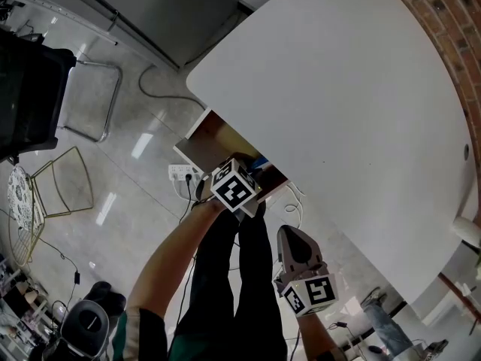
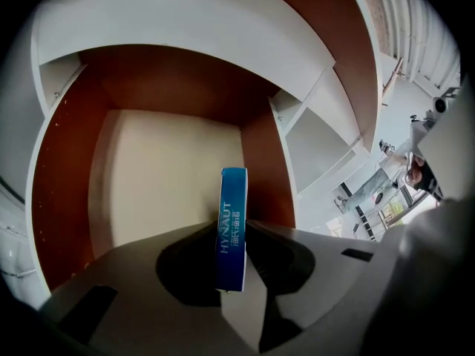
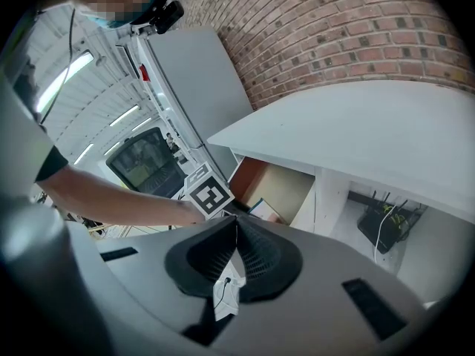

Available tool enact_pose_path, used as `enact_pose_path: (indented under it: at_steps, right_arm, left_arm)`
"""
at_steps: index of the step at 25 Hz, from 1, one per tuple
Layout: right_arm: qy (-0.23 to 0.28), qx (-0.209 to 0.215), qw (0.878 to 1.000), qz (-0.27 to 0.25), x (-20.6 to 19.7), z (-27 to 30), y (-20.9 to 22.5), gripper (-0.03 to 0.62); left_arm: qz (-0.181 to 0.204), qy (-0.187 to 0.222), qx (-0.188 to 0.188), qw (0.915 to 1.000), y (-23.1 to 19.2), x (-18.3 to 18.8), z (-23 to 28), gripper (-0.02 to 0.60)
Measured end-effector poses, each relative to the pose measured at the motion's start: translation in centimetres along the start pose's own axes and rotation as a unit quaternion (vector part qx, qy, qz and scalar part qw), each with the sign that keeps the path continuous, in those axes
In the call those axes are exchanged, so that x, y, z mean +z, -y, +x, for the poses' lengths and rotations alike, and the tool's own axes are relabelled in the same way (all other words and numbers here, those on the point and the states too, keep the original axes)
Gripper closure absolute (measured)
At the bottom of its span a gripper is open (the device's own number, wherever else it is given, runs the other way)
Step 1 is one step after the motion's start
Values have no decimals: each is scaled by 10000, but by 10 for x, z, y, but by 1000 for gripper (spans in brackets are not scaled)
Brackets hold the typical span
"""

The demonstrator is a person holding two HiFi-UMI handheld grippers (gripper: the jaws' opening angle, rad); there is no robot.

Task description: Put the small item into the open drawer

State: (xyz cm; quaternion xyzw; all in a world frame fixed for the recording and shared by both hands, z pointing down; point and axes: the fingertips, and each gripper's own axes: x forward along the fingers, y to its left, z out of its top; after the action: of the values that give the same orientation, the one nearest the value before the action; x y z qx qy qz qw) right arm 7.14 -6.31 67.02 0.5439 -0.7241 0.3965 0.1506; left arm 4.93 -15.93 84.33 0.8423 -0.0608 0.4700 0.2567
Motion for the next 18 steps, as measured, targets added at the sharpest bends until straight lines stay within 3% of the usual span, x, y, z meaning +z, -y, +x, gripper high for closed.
enact_pose_path:
  at_steps: [9,18]
  right_arm:
    - [-35,-25,10000,13,3,3,7,569]
    - [-73,-93,9999,98,3,2,18,569]
  left_arm:
    - [-320,-124,205,9992,-19,-1,1,447]
    - [-258,-471,626,9966,-38,-8,1,402]
